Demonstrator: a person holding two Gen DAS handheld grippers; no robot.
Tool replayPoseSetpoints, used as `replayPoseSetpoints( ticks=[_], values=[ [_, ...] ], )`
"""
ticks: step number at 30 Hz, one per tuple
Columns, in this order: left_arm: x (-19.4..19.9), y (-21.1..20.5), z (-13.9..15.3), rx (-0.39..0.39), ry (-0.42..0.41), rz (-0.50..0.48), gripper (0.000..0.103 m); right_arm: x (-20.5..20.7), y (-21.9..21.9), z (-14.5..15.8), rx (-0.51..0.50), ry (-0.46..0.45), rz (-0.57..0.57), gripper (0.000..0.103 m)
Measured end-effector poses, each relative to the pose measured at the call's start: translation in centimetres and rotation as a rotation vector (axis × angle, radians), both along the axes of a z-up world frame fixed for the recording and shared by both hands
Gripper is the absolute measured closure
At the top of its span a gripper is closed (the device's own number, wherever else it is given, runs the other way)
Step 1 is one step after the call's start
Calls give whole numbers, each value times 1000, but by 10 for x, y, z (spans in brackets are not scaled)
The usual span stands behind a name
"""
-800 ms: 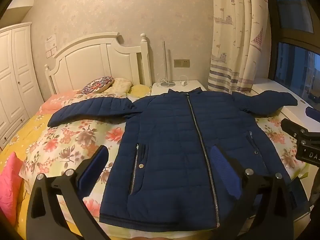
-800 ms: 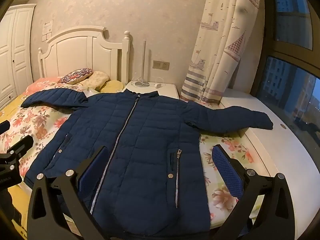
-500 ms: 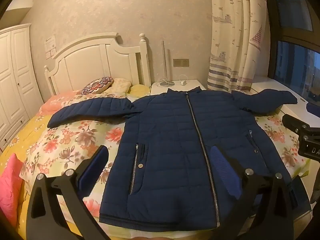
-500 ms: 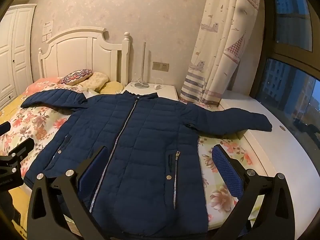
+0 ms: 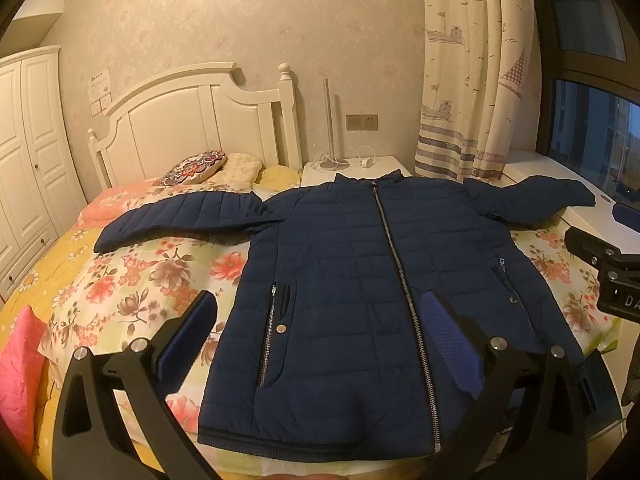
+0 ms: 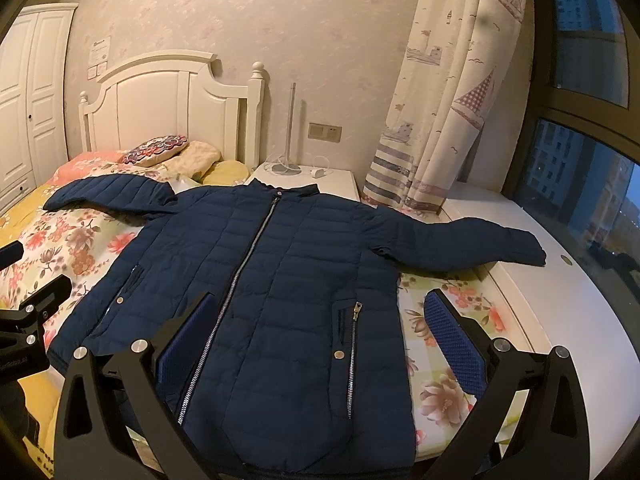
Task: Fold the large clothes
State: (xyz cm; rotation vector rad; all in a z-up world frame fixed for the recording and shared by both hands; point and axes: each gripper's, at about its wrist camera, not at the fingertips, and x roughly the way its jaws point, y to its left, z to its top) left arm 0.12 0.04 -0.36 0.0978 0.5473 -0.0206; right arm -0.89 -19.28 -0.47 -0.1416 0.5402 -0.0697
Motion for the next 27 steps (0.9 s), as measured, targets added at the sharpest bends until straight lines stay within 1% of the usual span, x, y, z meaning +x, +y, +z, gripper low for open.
replayPoseSetpoints(
  ticks=[25,27],
  values=[
    [1,1,-1,4,7,-1,2,-1,4,-4,-3,7,9,4],
    [0,7,-9,4,8,1,2,-1,3,-4,-4,8,10,4]
  ],
)
